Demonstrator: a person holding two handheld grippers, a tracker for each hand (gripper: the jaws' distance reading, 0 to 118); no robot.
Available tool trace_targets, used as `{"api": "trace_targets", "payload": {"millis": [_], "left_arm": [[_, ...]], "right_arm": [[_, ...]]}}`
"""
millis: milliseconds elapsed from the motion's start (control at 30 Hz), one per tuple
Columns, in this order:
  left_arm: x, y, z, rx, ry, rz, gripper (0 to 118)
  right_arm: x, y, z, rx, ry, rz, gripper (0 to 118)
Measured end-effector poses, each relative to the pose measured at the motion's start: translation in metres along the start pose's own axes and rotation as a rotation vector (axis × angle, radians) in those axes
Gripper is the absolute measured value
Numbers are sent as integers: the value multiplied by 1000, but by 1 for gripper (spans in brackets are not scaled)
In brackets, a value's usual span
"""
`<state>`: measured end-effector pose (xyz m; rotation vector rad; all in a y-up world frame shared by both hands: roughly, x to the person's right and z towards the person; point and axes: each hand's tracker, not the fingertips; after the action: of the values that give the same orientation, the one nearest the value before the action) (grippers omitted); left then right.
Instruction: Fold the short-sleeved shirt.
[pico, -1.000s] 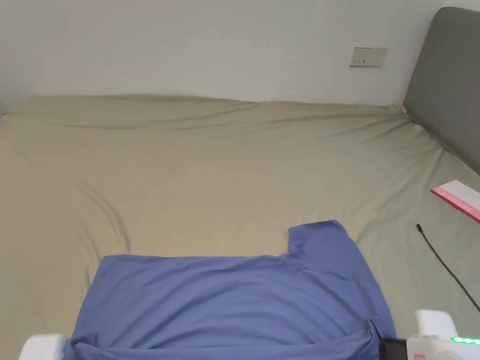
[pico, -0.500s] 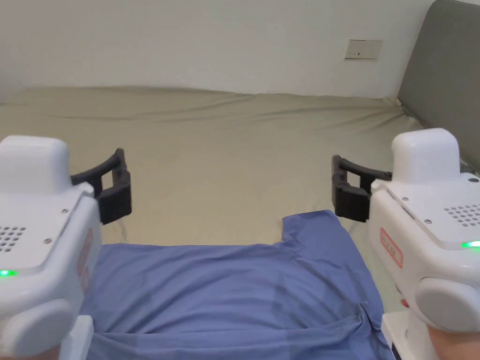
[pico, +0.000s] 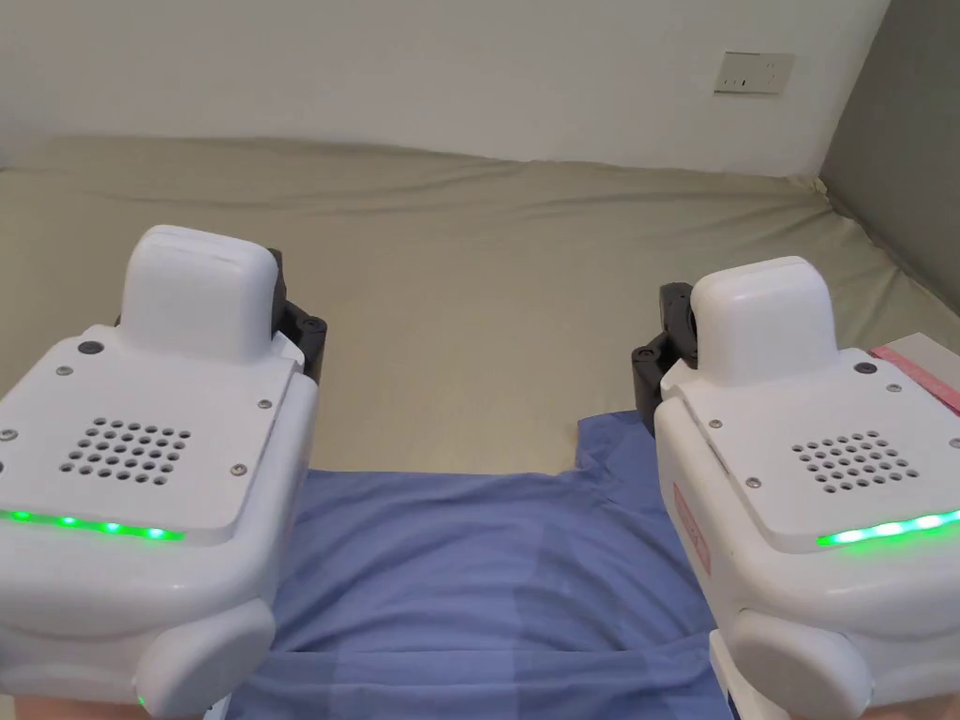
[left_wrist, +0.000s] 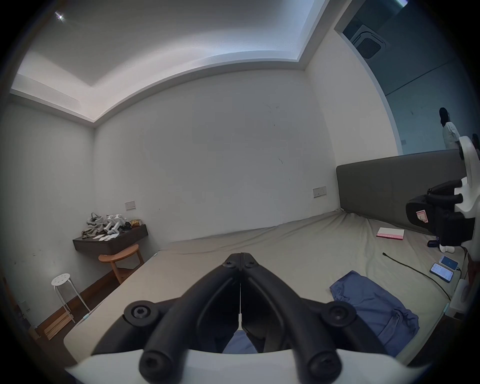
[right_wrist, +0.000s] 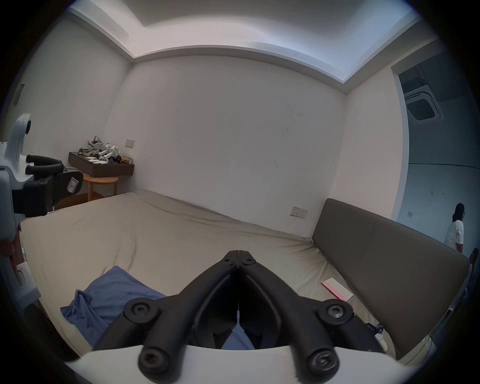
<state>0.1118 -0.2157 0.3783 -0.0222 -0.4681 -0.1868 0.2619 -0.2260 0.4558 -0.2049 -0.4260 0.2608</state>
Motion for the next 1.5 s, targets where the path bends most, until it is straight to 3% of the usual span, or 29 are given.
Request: {"api": "trace_targets", "payload": {"millis": [233,300,367,400,567,733,833,900,933,1000,1033,1067,1100,1267,1400,1500], "left_arm": [[-16,-60,-49,-184,-14,-43,0],[-29,-98,-75,-298,-6,-32,38],[-46,-135,-104,-445,-35,13,105],[-55,-156,-122,-544,-48,41,118],[-89,-239,-199,-761,26,146,116],[-97,-273,-257,-846,66,230,115],[-92,-286,-279,-883,67,242,106],[-87,-288,-283,-920,42,232,88],[-81,-289,-283,-926,38,213,88],[-77,-278,-277,-901,30,165,72],[-75,-273,-274,-897,-5,161,55],[-71,-270,-272,-881,-21,145,25],[-69,-267,-271,-880,-34,121,3],[-70,-247,-255,-808,-22,63,3],[-71,-210,-226,-687,-41,33,3],[-69,-185,-199,-611,-47,-17,3]], "right_arm": [[12,-29,-31,-93,-16,-17,2],[19,-43,-42,-141,-30,-25,2],[27,-57,-52,-186,-42,-28,2],[31,-64,-59,-209,-52,-31,2],[59,-95,-86,-299,-104,-47,2],[81,-115,-108,-361,-153,-37,2],[88,-119,-114,-381,-168,-40,2],[90,-119,-117,-392,-170,-49,2],[91,-119,-119,-395,-170,-50,2],[91,-121,-120,-399,-171,-41,2],[91,-121,-121,-399,-171,-36,2],[91,-122,-123,-400,-167,-35,2],[92,-123,-123,-403,-162,-35,2],[99,-125,-139,-430,-107,-60,2],[116,-138,-172,-558,-22,-108,4],[125,-166,-215,-698,31,-138,40]]}}
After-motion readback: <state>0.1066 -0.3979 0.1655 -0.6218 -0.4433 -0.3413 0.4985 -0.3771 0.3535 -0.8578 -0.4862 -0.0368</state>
